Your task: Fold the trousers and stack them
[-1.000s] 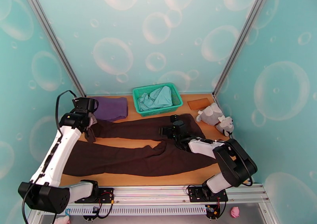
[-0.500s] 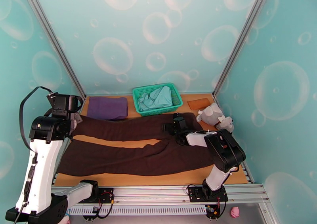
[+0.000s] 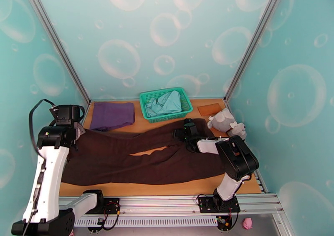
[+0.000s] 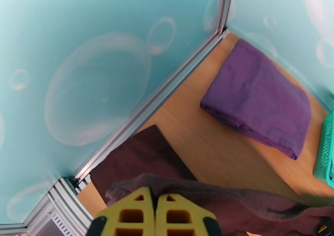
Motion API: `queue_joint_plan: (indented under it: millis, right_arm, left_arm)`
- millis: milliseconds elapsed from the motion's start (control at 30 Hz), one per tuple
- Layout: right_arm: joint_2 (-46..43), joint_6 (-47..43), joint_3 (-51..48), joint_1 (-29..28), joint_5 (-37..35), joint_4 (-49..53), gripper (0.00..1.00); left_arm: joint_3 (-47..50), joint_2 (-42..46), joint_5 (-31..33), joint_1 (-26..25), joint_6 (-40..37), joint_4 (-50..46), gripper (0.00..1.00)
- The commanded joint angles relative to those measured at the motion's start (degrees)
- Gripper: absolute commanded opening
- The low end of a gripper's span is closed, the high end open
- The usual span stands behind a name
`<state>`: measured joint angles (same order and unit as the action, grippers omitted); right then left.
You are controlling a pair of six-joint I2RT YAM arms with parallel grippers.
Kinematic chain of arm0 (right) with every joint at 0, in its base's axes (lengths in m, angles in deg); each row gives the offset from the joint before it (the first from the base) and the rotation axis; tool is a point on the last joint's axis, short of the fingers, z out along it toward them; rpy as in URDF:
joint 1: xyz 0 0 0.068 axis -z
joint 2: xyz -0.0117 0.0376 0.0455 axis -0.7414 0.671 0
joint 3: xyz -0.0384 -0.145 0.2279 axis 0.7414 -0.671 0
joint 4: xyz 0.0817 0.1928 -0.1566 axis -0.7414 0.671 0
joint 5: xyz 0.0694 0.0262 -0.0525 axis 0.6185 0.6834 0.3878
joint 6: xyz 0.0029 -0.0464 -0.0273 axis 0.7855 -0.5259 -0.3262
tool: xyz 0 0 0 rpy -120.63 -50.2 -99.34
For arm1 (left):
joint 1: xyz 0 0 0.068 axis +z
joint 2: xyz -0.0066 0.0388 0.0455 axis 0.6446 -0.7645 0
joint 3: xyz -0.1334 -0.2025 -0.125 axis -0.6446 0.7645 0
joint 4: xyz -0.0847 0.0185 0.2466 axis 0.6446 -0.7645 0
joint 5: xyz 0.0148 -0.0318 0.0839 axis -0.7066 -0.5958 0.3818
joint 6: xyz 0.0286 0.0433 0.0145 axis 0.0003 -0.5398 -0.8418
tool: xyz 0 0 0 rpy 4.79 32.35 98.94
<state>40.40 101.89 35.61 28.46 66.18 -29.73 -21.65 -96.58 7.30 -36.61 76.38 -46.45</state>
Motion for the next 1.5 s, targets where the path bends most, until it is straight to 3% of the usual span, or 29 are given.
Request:
queue_joint_plan:
  millis: [0, 267, 533, 800, 900, 967, 1033, 1133, 1233, 1467]
  right_arm:
    - [-0.12, 1.12, -1.17, -0.61, -1.34, 2.86, 0.99]
    - [-0.92, 1.27, -1.51, -0.36, -6.62, 3.45, 0.99]
    - [-3.08, 1.57, -3.3, -0.64, -11.33, 1.68, 0.99]
    - [-7.52, 0.22, -5.63, -2.3, -14.32, -1.11, 0.99]
    - [-14.0, -2.92, -8.91, -5.83, -17.14, -5.32, 0.99]
    - [-19.57, -6.43, -11.62, -9.46, -21.95, -8.48, 0.99]
    - [-26.18, -8.4, -14.26, -11.84, -24.43, -9.75, 0.99]
    - [-34.3, -7.09, -16.06, -11.72, -20.09, -5.72, 0.99]
    - [-38.09, 1.65, -10.03, -12.46, -13.59, 14.9, 0.99]
    - [-42.95, 22.11, -16.19, -33.57, -18.59, 29.34, 0.95]
  left_arm:
    - [3.33, -5.12, -4.59, 4.15, -2.65, 15.01, 0.0]
    - [0.63, -25.2, -8.17, 13.55, -2.57, 25.63, 0.0]
    - [-4.71, -38.77, -8.08, 15.7, -4.36, 34.41, 0.0]
    - [-5.17, -39.92, -11.02, 15.96, -5.07, 44.07, 0.0]
    - [-6.08, -39.12, -15.67, 15.91, -5.6, 44.52, 0.34]
    - [-4.48, -36.02, -17.76, 15.34, -5.28, 46.5, 0.46]
    - [-1.82, -31.06, -18.82, 13.96, -4.43, 48.78, 0.54]
    - [-0.27, -24.11, -16.72, 9.96, -3.11, 47.33, 0.58]
    - [-0.33, -17.35, -14.41, 3.18, 0.34, 39.65, 0.62]
    - [23.15, 2.02, -21.78, -18.44, 5.86, 41.36, 0.62]
